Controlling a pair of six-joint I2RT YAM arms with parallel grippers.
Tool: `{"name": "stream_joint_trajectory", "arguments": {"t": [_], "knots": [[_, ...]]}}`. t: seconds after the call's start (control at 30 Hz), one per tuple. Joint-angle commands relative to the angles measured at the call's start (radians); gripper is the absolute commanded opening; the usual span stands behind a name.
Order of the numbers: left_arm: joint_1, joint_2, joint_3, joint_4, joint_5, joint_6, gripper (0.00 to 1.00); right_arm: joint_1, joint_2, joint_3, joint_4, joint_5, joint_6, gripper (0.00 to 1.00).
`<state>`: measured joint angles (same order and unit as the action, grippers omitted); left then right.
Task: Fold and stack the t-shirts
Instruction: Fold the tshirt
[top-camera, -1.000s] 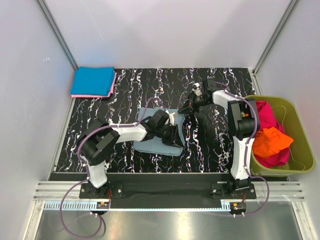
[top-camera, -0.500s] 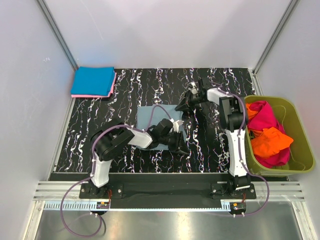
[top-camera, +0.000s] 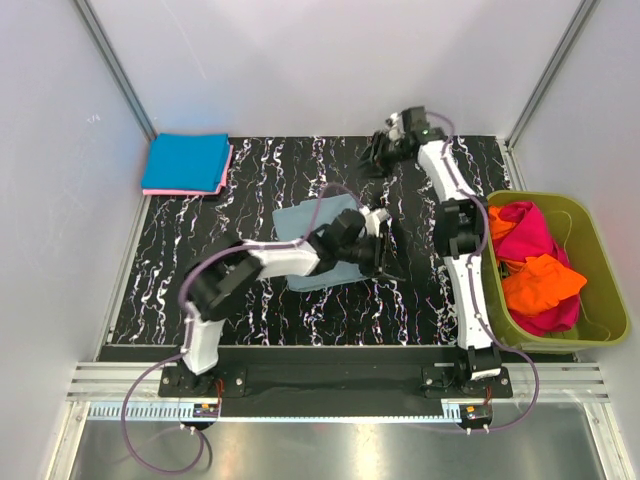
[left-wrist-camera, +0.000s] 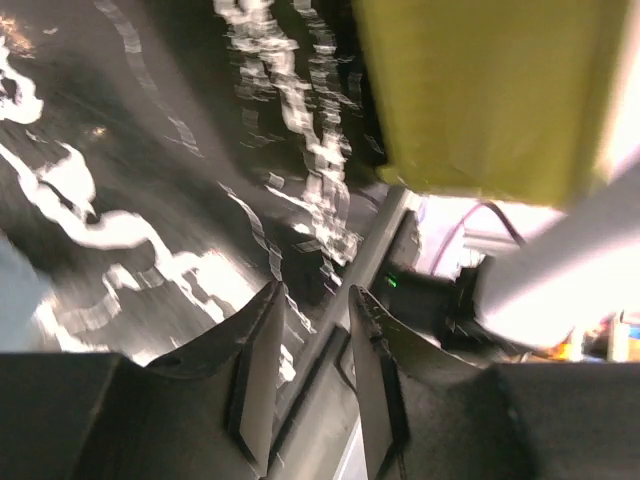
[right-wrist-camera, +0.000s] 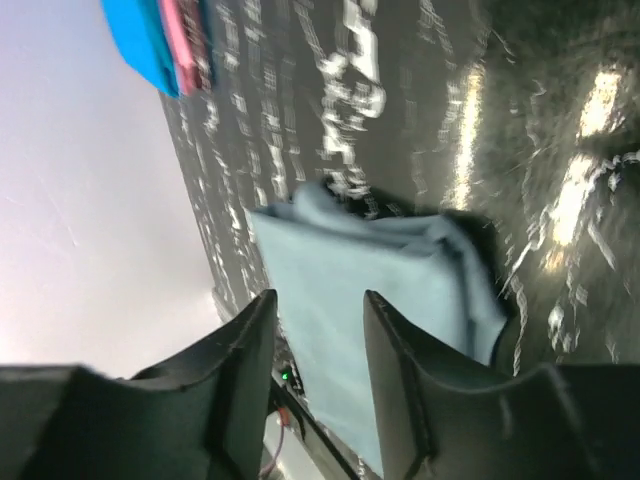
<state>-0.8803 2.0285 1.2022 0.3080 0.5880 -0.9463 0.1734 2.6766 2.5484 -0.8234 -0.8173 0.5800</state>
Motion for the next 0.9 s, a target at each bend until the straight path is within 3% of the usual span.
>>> {"name": "stream_joint_trajectory", "arguments": {"t": [0.0, 0.07, 0.17, 0.3, 0.33, 0.4, 0.63, 0.7, 0.87], "knots": [[0.024, -0.27, 0.018, -0.231, -0.06, 0.182, 0.37, -0.057, -0.148, 0.083, -0.246, 0.131, -0.045, 0.51], [0.052, -0.414, -0.018, -0.364, -0.091, 0.259, 0.37, -0.074, -0.272, -0.067, -0.243, 0.164, -0.04, 0.55], [0.201, -0.592, -0.111, -0.478, -0.134, 0.291, 0.39, -0.077, -0.435, -0.302, -0.241, 0.193, -0.083, 0.59], [0.401, -0.747, -0.265, -0.518, -0.143, 0.288, 0.44, -0.06, -0.667, -0.701, -0.143, 0.244, -0.069, 0.59], [0.435, -0.772, -0.283, -0.53, -0.148, 0.293, 0.44, -0.046, -0.719, -0.87, -0.072, 0.245, -0.06, 0.58], [0.529, -0.81, -0.309, -0.572, -0.146, 0.3, 0.44, -0.019, -0.848, -1.009, -0.037, 0.268, -0.052, 0.56], [0.685, -0.909, -0.325, -0.647, -0.217, 0.313, 0.49, 0.184, -1.121, -1.547, 0.189, 0.323, 0.069, 0.35], [0.713, -0.915, -0.325, -0.668, -0.246, 0.305, 0.5, 0.207, -1.133, -1.649, 0.297, 0.322, 0.127, 0.22], [0.725, -0.926, -0.363, -0.675, -0.222, 0.29, 0.46, 0.21, -1.054, -1.717, 0.42, 0.306, 0.179, 0.13]]}}
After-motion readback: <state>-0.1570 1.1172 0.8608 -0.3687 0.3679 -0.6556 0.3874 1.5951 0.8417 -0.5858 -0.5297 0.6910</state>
